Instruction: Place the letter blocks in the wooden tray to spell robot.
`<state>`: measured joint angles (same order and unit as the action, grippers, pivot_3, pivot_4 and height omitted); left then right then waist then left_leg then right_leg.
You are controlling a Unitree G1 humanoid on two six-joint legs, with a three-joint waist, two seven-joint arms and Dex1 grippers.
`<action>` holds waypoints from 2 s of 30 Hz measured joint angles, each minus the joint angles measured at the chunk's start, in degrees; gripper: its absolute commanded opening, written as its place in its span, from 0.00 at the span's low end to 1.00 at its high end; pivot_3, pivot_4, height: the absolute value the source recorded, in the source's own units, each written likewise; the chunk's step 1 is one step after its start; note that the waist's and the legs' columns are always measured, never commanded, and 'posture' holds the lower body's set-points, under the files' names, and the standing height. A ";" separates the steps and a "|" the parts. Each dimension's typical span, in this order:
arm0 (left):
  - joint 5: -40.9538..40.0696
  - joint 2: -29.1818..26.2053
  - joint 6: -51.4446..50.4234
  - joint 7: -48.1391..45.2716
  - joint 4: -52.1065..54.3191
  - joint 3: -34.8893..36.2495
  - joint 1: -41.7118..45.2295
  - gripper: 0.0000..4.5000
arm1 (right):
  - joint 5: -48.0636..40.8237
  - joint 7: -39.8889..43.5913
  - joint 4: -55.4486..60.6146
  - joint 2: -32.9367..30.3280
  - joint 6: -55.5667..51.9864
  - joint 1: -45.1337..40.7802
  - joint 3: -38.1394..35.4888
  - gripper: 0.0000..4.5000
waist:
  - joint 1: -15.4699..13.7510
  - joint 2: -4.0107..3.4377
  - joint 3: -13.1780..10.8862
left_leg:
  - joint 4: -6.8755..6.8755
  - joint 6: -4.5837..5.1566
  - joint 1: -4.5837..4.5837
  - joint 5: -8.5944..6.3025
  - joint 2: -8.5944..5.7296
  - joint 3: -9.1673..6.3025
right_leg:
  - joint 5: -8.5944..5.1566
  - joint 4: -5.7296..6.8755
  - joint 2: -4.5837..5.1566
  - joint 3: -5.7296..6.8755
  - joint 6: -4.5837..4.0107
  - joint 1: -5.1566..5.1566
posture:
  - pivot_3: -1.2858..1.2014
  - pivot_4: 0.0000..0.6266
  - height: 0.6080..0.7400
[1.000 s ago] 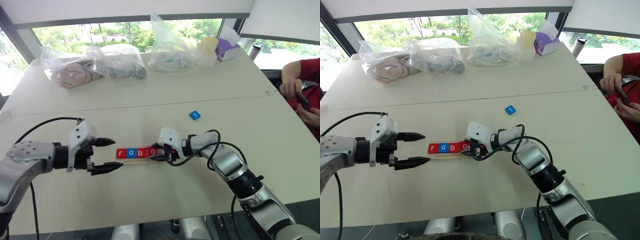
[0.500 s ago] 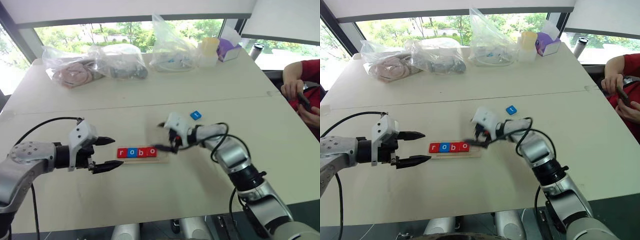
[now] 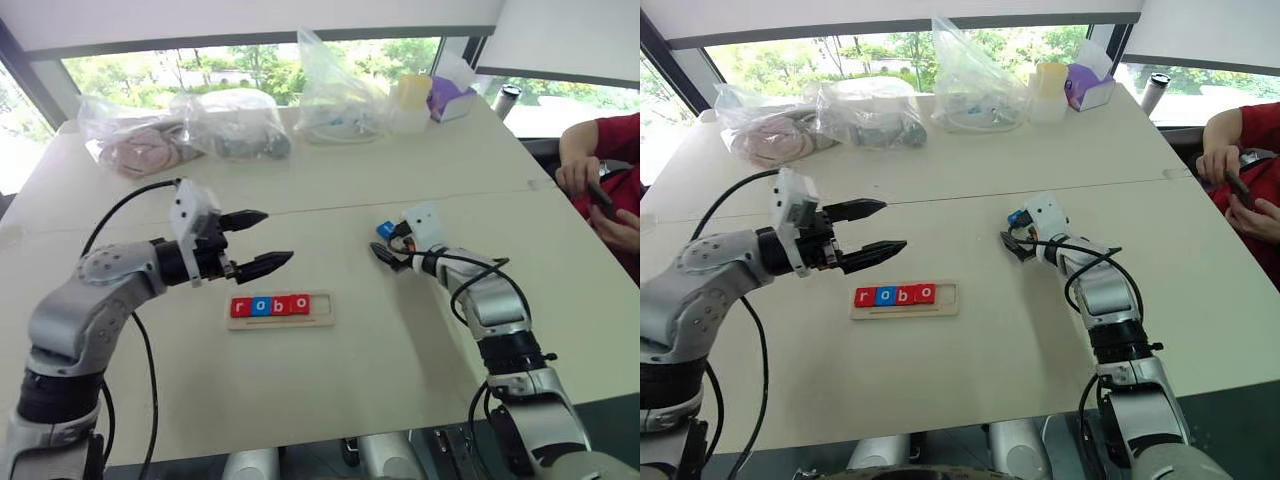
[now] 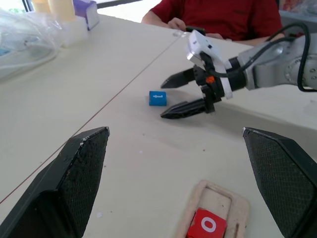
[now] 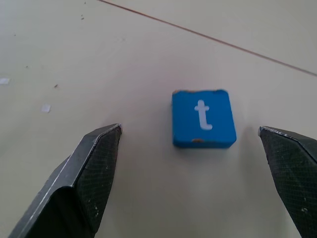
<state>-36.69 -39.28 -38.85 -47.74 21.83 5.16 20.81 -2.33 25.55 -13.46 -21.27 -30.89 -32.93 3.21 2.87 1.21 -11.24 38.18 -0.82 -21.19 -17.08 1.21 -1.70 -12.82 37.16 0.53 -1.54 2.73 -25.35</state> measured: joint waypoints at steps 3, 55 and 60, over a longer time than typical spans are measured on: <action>1.20 -0.16 0.97 -0.68 -1.22 -0.45 -0.17 1.00 | -0.16 -0.43 -5.23 0.72 2.69 -2.42 -0.51 0.87 | -0.08 0.02 0.01 | 0.01 0.00 0.01 0.00 0.00 0.01 | 0.00 -0.02 0.00 0.00 0.00 0.03 | 0.52 0.24 1.00; 1.17 -12.80 0.14 -11.57 6.07 -1.71 -13.87 1.00 | -14.58 37.97 17.05 -19.25 7.50 21.17 -4.70 0.98 | -0.19 0.00 -0.02 | -0.11 0.10 0.02 -0.06 0.03 0.03 | -0.32 -0.19 0.01 0.01 0.14 0.04 | 0.52 0.24 1.00; 0.75 -12.85 -1.10 -9.80 7.38 0.15 -16.01 1.00 | -12.35 40.46 5.58 -18.32 16.23 16.13 -1.94 0.98 | -0.35 -0.01 -0.04 | 0.01 0.08 -0.01 -0.04 0.02 0.03 | -0.30 -0.13 0.02 0.01 0.07 0.05 | 0.52 0.24 1.00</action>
<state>-35.94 -52.13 -39.95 -57.54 29.21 5.31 4.80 -14.68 66.01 -7.89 -39.59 -14.65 -16.80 1.27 2.52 1.20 -11.28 38.19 -0.74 -21.19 -17.13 1.23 -1.68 -13.11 37.03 0.55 -1.53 2.80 -25.30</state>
